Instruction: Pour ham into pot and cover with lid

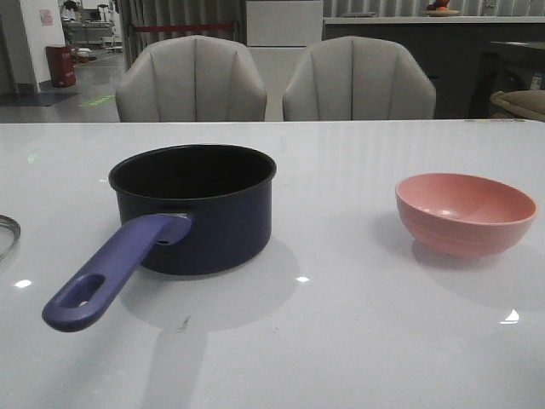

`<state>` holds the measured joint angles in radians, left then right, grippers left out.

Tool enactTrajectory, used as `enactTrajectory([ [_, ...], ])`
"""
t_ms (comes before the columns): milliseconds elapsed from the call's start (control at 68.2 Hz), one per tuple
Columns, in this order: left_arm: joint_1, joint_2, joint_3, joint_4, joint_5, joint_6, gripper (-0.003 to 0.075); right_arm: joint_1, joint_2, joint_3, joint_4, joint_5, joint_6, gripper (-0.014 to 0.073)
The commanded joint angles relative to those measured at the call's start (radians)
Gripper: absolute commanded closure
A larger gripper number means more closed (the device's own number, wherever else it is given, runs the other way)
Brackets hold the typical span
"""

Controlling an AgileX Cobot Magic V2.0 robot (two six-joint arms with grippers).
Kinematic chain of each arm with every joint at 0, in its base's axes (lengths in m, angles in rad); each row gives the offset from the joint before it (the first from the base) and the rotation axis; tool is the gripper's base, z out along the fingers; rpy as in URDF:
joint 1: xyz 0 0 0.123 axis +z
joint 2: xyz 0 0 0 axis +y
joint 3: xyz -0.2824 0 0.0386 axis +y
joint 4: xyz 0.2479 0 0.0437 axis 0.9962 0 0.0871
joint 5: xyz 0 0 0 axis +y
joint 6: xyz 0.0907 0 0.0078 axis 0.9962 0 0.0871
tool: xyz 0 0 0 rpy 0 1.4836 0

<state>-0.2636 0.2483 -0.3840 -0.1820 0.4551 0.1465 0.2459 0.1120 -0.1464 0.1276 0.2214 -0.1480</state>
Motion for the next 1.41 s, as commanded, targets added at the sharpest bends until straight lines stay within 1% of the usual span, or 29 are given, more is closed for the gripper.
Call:
enactTrajectory([
  [0,0.003,0.021,-0.042,-0.008,-0.089,-0.001,0.0165,0.001,0.007,-0.028,0.003,-0.089,-0.011,0.0432],
  [132,0.004,0.079,-0.091,0.021,-0.098,-0.001,0.0158,0.001,0.007,-0.028,0.003,-0.092,-0.011,0.0432],
  [249,0.027,0.187,-0.156,0.028,-0.091,-0.001,0.0087,0.001,0.007,-0.028,0.003,-0.092,-0.011,0.0432],
  [308,0.054,0.269,-0.194,0.029,-0.087,-0.001,0.0043,0.001,0.007,-0.028,0.003,-0.092,-0.011,0.0432],
  [352,0.069,0.311,-0.211,0.031,-0.084,-0.001,0.0024,0.001,0.007,-0.028,0.003,-0.092,-0.011,0.0432],
  [513,0.15,0.506,-0.313,0.044,-0.075,-0.001,0.0029,0.001,0.007,-0.028,0.003,-0.092,-0.011,0.0432],
  [586,0.19,0.579,-0.361,0.03,-0.047,-0.003,0.0029,0.001,0.007,-0.028,0.003,-0.092,-0.011,0.0432],
  [791,0.35,0.797,-0.51,-0.041,0.13,-0.01,0.0029,0.001,0.007,-0.028,0.003,-0.092,-0.011,0.0432],
  [967,0.446,0.963,-0.619,-0.069,0.251,-0.01,0.0029,0.001,0.007,-0.028,0.003,-0.092,-0.011,0.0432],
  [1055,0.462,1.044,-0.67,-0.071,0.304,-0.01,0.0029,0.001,0.007,-0.028,0.003,-0.092,-0.011,0.0432],
  [1158,0.462,1.131,-0.721,-0.069,0.334,-0.01,0.003,0.001,0.007,-0.028,0.003,-0.092,-0.011,0.0432],
  [1392,0.46,1.281,-0.801,-0.025,0.338,-0.01,0.0029,0.001,0.007,-0.028,0.003,-0.092,-0.011,0.0432],
])
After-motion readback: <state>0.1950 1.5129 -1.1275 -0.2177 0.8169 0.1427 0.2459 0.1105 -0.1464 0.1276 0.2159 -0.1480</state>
